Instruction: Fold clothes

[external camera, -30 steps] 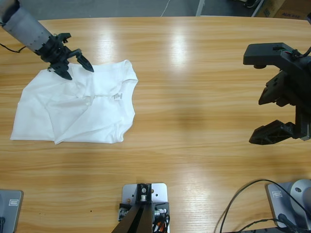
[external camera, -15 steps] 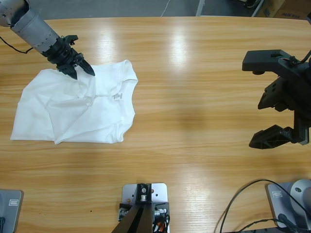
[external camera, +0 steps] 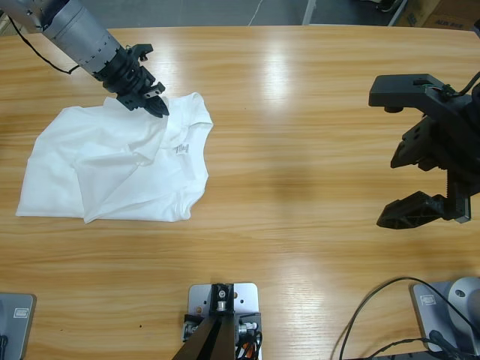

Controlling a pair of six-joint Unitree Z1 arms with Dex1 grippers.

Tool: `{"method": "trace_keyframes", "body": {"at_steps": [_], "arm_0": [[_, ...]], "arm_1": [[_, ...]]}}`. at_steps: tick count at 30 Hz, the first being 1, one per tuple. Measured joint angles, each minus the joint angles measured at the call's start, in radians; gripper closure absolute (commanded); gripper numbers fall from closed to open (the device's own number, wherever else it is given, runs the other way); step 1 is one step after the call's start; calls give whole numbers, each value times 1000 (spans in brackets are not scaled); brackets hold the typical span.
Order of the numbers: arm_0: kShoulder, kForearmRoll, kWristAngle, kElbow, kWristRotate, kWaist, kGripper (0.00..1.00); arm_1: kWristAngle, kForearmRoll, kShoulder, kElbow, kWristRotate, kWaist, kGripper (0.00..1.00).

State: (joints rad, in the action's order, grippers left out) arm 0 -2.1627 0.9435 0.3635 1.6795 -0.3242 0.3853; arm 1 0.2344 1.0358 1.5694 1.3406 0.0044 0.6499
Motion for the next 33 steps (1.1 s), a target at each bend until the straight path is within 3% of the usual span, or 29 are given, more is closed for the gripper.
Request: {"method": "trace_keyframes", "body": {"at_steps": [3, 5, 7, 8, 9, 13, 18, 24, 29, 33], "arm_0": [[-6, 10, 31, 0, 0, 5, 989], [-31, 16, 62, 8, 0, 17, 553], [-65, 23, 87, 15, 0, 39, 358], [-79, 25, 91, 22, -1, 56, 192], [-93, 29, 94, 35, -2, 73, 120], [-127, 68, 99, 117, -4, 115, 36], [-133, 131, 99, 211, -4, 117, 36], [-122, 193, 73, 219, 1, 96, 41], [48, 117, 51, 52, 1, -14, 46], [218, -39, 41, -217, -2, -54, 46]], "arm_1": [[0, 0, -9, -1, -1, -2, 55], [0, 0, -14, -1, -3, -6, 55], [0, 0, -21, -1, -7, -15, 55], [0, 0, -26, -1, -9, -19, 55], [0, 0, -31, -1, -10, -22, 55], [7, 1, -35, -1, -10, -26, 55], [23, 1, -35, -1, -10, -27, 55], [33, 1, -36, -1, -10, -27, 55], [33, 1, -36, -5, -10, -27, 55], [33, -1, -51, -32, -10, -27, 55]]}}
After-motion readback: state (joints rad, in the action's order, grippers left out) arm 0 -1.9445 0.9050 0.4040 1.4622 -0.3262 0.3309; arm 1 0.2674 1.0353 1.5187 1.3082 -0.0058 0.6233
